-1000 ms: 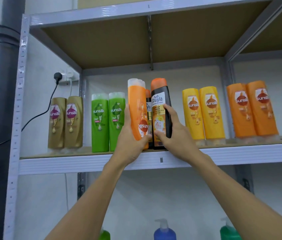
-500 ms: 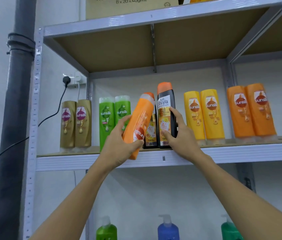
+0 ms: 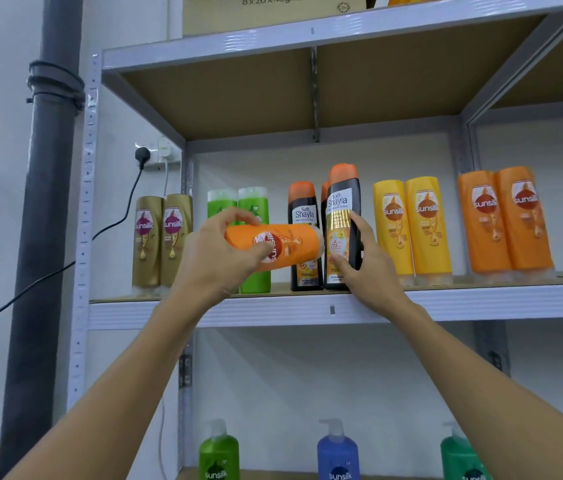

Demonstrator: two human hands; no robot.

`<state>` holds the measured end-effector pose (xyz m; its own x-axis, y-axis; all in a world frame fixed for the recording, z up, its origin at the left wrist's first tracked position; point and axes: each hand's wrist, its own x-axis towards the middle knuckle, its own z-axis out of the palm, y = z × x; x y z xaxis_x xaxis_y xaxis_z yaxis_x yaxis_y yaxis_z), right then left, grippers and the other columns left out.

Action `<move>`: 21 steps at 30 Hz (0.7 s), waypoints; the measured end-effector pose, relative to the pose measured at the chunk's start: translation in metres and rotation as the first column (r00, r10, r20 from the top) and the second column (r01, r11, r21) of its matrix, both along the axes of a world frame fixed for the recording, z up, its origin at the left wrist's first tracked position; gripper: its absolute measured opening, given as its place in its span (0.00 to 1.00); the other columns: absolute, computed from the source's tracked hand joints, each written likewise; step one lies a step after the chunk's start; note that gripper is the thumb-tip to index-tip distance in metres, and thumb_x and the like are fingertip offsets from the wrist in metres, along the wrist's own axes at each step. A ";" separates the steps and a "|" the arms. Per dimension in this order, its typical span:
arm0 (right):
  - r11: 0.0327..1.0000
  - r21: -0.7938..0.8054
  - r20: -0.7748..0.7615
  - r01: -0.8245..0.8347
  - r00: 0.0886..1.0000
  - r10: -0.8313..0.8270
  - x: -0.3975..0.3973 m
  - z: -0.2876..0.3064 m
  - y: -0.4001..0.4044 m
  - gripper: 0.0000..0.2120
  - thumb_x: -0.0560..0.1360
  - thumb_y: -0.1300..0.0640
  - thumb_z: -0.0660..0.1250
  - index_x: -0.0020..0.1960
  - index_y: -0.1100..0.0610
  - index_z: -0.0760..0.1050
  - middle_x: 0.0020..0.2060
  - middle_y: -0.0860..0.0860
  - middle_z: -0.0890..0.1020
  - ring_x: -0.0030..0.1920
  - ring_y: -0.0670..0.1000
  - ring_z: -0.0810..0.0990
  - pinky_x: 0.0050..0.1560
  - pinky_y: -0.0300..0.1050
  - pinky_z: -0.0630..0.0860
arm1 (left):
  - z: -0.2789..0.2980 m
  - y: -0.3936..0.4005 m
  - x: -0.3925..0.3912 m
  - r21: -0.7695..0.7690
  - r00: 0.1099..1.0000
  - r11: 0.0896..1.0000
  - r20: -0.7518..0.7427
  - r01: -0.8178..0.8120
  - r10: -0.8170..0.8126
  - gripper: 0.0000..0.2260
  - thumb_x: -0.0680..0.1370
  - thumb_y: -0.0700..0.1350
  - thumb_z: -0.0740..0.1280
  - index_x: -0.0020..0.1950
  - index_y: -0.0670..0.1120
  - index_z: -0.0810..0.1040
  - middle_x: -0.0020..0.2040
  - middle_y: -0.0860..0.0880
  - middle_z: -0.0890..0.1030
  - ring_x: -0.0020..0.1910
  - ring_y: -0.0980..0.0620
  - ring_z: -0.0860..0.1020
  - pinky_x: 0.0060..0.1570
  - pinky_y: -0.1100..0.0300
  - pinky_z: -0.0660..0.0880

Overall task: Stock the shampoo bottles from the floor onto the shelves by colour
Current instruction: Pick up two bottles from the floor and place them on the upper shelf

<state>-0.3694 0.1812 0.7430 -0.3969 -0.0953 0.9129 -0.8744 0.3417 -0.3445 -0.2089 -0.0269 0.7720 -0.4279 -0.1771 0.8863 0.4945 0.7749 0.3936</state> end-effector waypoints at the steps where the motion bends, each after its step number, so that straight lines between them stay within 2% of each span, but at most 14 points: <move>1: 1.000 0.005 -0.003 0.004 1.000 -0.004 0.000 0.000 0.000 0.38 0.79 0.57 0.71 0.81 0.47 0.53 0.71 0.52 0.73 0.66 0.53 0.77 0.63 0.53 0.79 | 0.004 0.000 0.001 0.004 1.000 1.000 -0.024 -0.003 0.003 0.17 0.73 0.52 0.77 0.58 0.57 0.75 0.56 0.52 0.75 0.45 0.59 0.77 0.36 0.67 0.76; 9: 1.000 0.022 -0.021 -0.008 1.000 0.008 0.000 0.000 0.001 0.38 0.79 0.58 0.71 0.81 0.46 0.54 0.70 0.51 0.74 0.64 0.49 0.76 0.64 0.50 0.78 | 0.034 0.015 -0.015 0.001 0.983 0.997 -0.169 0.077 -0.076 0.25 0.75 0.50 0.75 0.68 0.60 0.68 0.57 0.50 0.75 0.47 0.52 0.80 0.45 0.54 0.82; 14: 0.999 0.025 -0.038 -0.020 0.999 0.021 -0.004 -0.001 0.002 0.38 0.79 0.56 0.71 0.81 0.44 0.54 0.68 0.50 0.76 0.63 0.49 0.78 0.63 0.50 0.79 | 0.054 0.031 -0.041 0.025 0.966 0.992 -0.232 0.122 -0.113 0.21 0.78 0.49 0.71 0.68 0.58 0.68 0.53 0.50 0.77 0.45 0.52 0.80 0.40 0.62 0.78; 17: 1.000 0.014 -0.053 -0.021 0.998 0.022 -0.010 -0.001 0.001 0.38 0.79 0.54 0.71 0.80 0.40 0.53 0.66 0.49 0.77 0.62 0.49 0.78 0.62 0.52 0.79 | 0.063 0.037 -0.062 0.005 0.962 0.991 -0.241 0.132 -0.127 0.19 0.80 0.49 0.69 0.69 0.58 0.69 0.57 0.48 0.77 0.48 0.49 0.81 0.43 0.57 0.81; 21: 1.000 0.005 -0.075 -0.016 0.997 0.016 -0.015 -0.004 0.001 0.37 0.79 0.52 0.71 0.80 0.38 0.53 0.65 0.49 0.77 0.61 0.48 0.77 0.62 0.52 0.79 | 0.069 0.041 -0.086 -0.052 0.969 0.996 -0.235 0.067 -0.077 0.18 0.82 0.51 0.66 0.71 0.59 0.68 0.59 0.49 0.75 0.53 0.47 0.79 0.52 0.46 0.82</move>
<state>-0.3840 0.1826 0.7395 -0.3256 -0.1054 0.9396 -0.9031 0.3290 -0.2760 -0.2952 0.0140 0.8408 -0.2149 -0.1131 0.9701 0.6247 0.7476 0.2256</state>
